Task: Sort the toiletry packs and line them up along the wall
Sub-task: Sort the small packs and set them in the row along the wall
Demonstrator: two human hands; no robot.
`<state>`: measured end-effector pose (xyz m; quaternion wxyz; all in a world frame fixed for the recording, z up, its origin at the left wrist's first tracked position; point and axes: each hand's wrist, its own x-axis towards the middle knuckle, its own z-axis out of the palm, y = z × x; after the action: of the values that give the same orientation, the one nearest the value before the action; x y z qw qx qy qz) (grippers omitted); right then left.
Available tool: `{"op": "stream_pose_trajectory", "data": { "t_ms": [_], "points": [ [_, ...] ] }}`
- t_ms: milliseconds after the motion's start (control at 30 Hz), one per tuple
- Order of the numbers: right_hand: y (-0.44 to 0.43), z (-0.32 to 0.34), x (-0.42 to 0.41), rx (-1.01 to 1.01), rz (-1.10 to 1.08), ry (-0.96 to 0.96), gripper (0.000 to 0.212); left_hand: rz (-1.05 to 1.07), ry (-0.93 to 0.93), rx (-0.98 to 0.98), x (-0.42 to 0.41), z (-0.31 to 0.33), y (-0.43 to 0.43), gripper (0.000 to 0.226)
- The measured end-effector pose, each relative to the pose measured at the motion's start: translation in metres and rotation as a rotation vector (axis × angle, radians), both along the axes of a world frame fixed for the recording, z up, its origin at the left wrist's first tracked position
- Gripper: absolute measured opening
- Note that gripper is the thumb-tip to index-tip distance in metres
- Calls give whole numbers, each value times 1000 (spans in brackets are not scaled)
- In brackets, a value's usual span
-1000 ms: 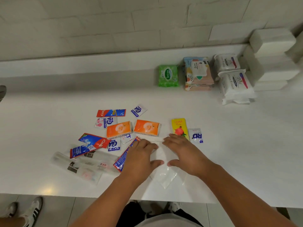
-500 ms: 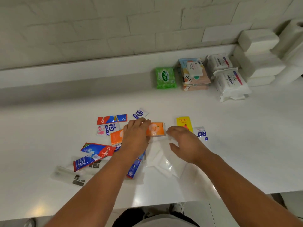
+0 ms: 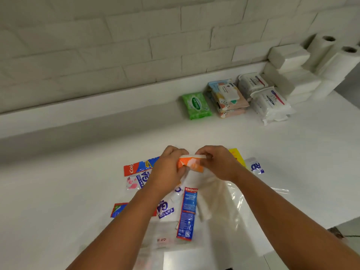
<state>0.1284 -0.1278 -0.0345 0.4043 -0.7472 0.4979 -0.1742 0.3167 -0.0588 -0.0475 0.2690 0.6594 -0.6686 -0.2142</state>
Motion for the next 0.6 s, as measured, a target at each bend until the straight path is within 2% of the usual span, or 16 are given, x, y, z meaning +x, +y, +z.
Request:
{"op": "stream_pose_trajectory", "data": {
  "t_ms": [67, 133, 200, 267, 400, 500, 600],
  "points": [
    [-3, -1, 11, 70, -91, -154, 7, 103, 248, 22, 14, 6, -8, 50],
    [-6, 0, 23, 218, -242, -409, 8, 228, 484, 48, 25, 11, -22, 51],
    [-11, 1, 38, 332, -382, -586, 15, 316, 645, 134, 31, 11, -37, 46],
    [-17, 3, 55, 384, -440, -660, 18, 356, 767, 235, 32, 7, -49, 38],
    [-41, 6, 86, 408, -474, -622, 12, 422, 923, 239, 30, 5, -72, 14],
    [-64, 1, 104, 272, -469, -446, 21, 538, 860, 233, 38, 0, -102, 1],
    [-79, 4, 114, 93, -383, -182, 37, 586, 729, 231, 52, -8, -133, 6]
  ]
}}
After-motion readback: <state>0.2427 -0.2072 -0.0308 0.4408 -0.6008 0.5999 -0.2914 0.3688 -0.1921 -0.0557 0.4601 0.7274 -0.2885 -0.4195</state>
